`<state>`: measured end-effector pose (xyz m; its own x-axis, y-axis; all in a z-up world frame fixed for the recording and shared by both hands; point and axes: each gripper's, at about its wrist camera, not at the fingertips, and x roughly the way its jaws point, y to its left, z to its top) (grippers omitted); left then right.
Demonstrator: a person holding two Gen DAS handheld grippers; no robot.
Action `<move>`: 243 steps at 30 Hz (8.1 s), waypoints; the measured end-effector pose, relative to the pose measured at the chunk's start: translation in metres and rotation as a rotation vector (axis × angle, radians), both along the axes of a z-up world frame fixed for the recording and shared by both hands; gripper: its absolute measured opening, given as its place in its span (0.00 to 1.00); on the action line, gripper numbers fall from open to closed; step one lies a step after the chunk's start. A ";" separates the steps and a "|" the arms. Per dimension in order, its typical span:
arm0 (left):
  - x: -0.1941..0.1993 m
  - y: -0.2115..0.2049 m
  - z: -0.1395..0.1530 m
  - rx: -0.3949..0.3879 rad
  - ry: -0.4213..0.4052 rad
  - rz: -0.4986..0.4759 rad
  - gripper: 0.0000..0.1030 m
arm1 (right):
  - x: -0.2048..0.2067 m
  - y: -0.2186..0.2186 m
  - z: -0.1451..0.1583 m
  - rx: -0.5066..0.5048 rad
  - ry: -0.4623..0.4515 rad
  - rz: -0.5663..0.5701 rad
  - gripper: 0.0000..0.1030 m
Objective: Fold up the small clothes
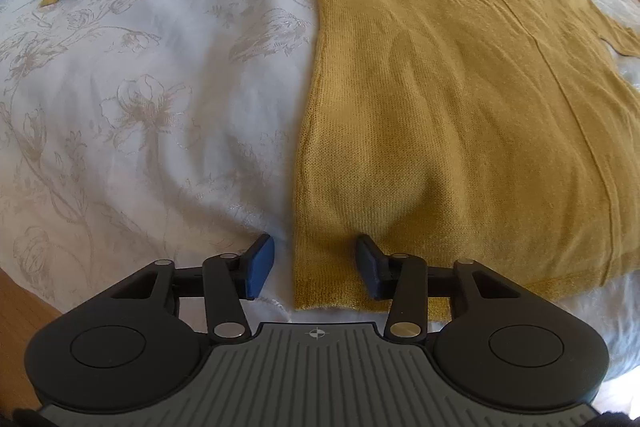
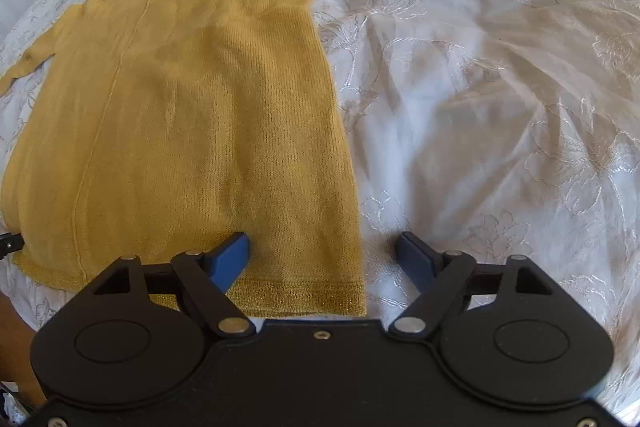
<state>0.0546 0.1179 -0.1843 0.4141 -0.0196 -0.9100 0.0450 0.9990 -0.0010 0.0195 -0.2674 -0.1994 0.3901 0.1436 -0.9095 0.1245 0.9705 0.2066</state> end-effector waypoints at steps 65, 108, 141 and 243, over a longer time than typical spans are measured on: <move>0.166 -0.119 0.114 -0.081 -0.118 0.014 0.59 | 0.176 -0.165 0.133 -0.172 -0.211 -0.213 0.89; 0.152 -0.082 0.093 -0.042 -0.051 -0.024 0.59 | 0.289 -0.028 0.187 0.276 -0.373 0.077 0.13; 0.237 -0.047 0.049 -0.160 -0.050 -0.058 0.59 | 0.215 0.108 0.060 0.012 -0.079 0.202 0.76; 0.273 0.033 0.003 0.072 -0.001 0.174 1.00 | 0.270 -0.041 0.036 -0.186 -0.061 -0.053 0.86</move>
<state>0.3281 0.1505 -0.1813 0.4061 0.1179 -0.9062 -0.1289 0.9891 0.0709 0.2893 -0.3088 -0.1629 0.4480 -0.0472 -0.8928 0.1692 0.9850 0.0328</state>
